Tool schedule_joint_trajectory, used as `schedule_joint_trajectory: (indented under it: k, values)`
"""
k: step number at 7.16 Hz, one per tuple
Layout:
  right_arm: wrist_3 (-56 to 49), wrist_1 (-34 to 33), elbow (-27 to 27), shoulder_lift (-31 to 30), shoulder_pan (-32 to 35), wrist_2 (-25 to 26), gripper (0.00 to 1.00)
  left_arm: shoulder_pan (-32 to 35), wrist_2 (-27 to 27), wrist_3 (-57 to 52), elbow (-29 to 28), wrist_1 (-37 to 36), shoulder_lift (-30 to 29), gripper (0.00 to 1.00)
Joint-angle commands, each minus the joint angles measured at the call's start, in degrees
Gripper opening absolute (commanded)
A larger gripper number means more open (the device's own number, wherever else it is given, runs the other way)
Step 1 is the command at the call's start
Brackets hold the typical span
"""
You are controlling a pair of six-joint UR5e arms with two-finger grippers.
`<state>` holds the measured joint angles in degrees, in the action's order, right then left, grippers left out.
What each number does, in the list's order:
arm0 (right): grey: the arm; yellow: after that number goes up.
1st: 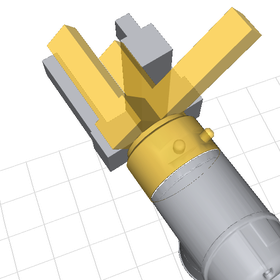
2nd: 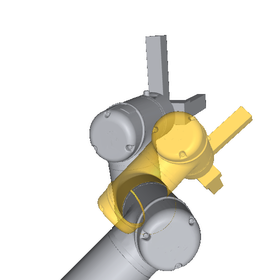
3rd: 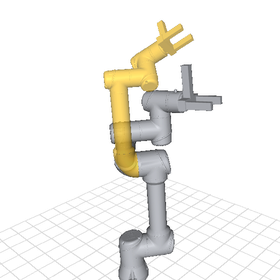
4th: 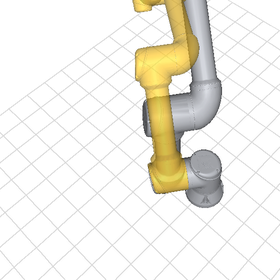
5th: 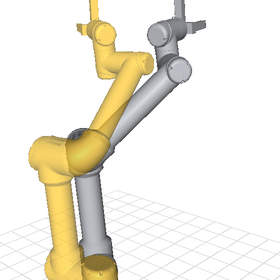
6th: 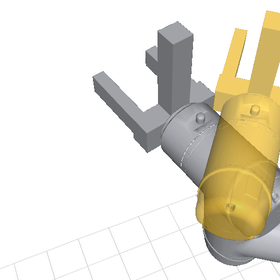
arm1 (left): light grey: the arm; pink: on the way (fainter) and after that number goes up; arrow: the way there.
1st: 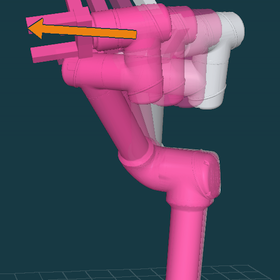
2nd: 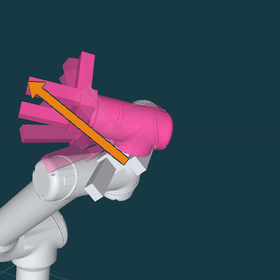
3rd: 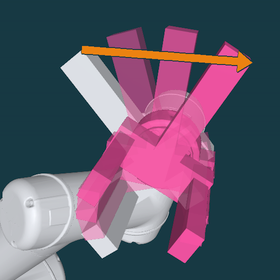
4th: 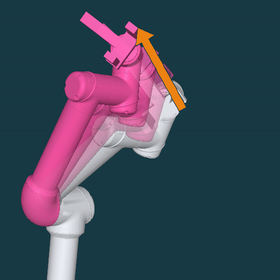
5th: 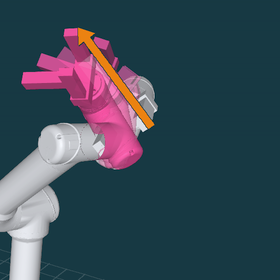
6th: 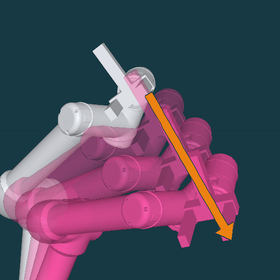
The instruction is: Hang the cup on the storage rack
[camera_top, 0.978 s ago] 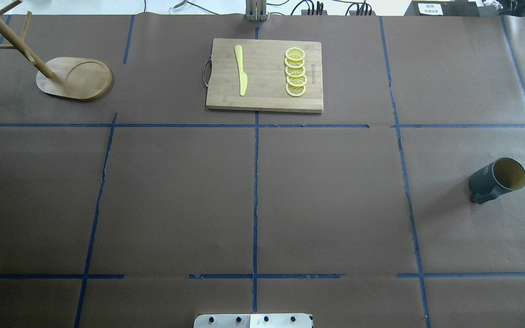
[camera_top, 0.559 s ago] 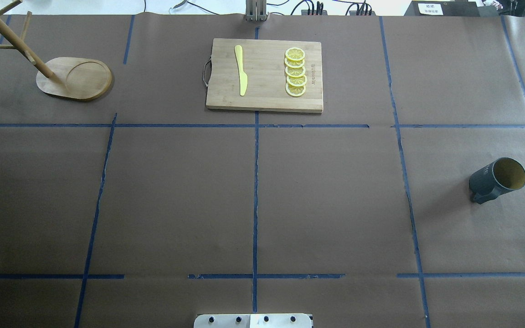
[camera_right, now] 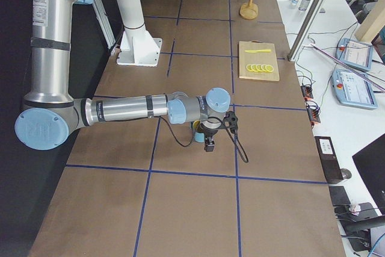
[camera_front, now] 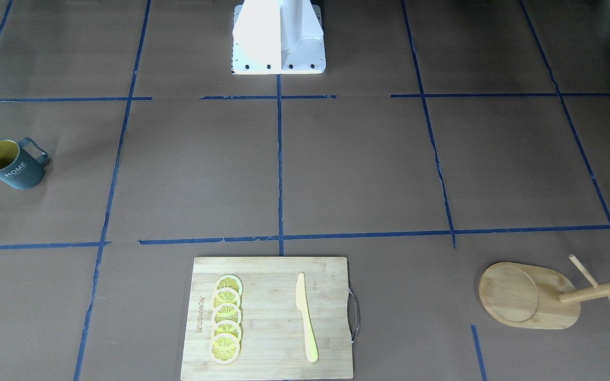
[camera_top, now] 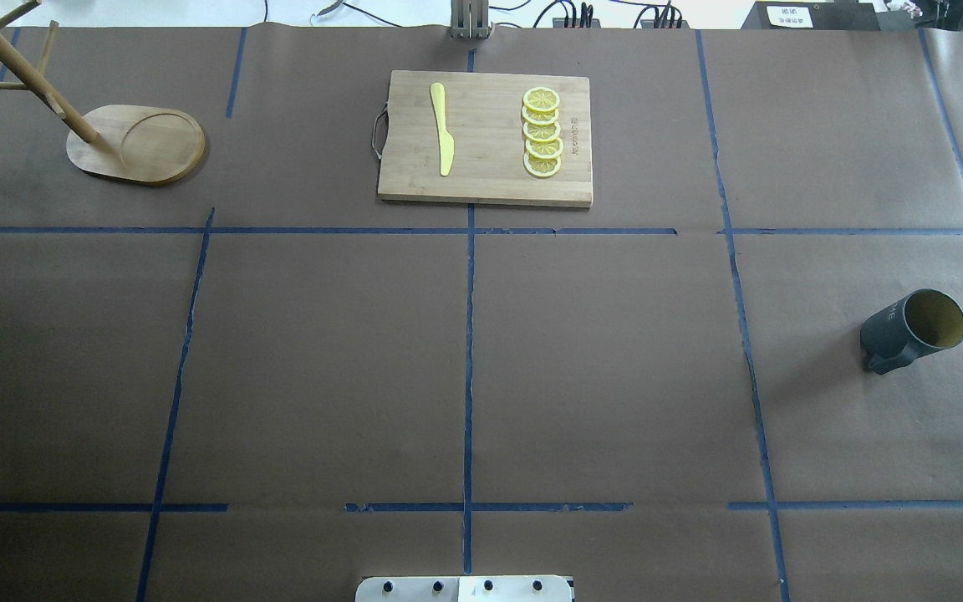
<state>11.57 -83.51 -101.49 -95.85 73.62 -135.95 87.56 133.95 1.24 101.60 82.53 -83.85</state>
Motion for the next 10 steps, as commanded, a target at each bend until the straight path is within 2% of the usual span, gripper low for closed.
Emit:
schedule_joint_trajectory:
  k: [1, 3, 4, 5, 6, 7, 9, 10]
  values:
    - [14.66, 10.09, 0.23, -0.56, -6.97, 4.95, 0.99, -0.1, 0.0, -0.01, 0.0, 0.0, 0.0, 1.0]
    - [16.91, 11.01, 1.72, -0.65, -9.64, 4.99, 0.99, -0.11, 0.09, 0.08, 0.0, 0.0, 0.0, 1.0]
    - [16.39, 11.18, 3.56, -0.65, -9.9, 5.08, 0.95, -0.11, 0.09, 0.08, 0.0, 0.0, 0.0, 1.0]
    - [15.95, 11.27, 3.75, -0.39, -10.34, 5.16, 0.84, -0.11, 0.09, 0.08, 0.0, 0.0, 0.0, 1.0]
    - [15.94, 11.27, 3.58, -0.56, -10.34, 4.9, 0.37, -0.11, 0.09, 0.08, 0.17, 0.0, 0.0, 1.0]
    - [16.46, 11.01, 3.75, -0.74, -10.34, 4.47, 0.0, -0.11, 0.09, 0.08, 0.17, 0.0, 0.0, 1.0]
    - [15.94, 11.27, 3.4, -0.39, -10.52, 4.46, 0.0, -0.11, 0.18, 0.08, 0.35, 0.0, 0.0, 1.0]
    - [16.46, 11.09, 0.62, 0.31, -12.35, 4.55, 0.0, -0.11, 0.18, 0.08, 0.35, 0.0, 0.0, 1.0]
